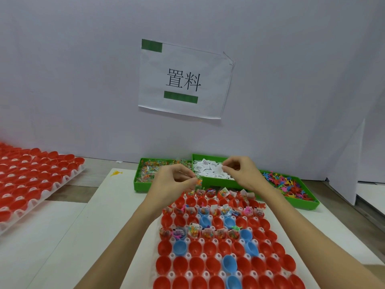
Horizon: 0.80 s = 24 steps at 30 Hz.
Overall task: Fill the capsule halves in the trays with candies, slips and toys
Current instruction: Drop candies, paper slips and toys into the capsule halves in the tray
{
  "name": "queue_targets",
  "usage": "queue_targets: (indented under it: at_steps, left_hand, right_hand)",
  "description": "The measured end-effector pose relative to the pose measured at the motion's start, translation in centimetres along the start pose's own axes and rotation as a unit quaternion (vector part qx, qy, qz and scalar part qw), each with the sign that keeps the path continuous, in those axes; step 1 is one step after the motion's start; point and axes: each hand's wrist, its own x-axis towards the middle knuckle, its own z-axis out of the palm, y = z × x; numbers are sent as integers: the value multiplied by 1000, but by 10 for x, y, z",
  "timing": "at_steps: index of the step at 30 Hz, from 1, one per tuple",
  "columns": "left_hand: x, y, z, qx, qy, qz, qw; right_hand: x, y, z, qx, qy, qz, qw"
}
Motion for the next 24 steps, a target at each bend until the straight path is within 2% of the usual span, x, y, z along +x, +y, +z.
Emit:
queue_targets:
  at_steps: [6, 12, 19, 24]
  left_hand:
    - [-6, 8, 6, 22, -41, 13, 999]
    - [-15, 24, 18, 46, -126, 56, 989]
    - [-20, 30, 31, 63, -139, 68, 986]
    - [-22, 26, 37, 97, -161, 83, 979]
  right_hand:
    - [-59, -23, -7, 95, -13, -40, 995]
    - [-100, -31, -10, 105, 1, -60, 993]
    - [-115, -24, -12, 163, -1, -58, 985]
    - [-123, -19, -15, 180, -47, -49, 981]
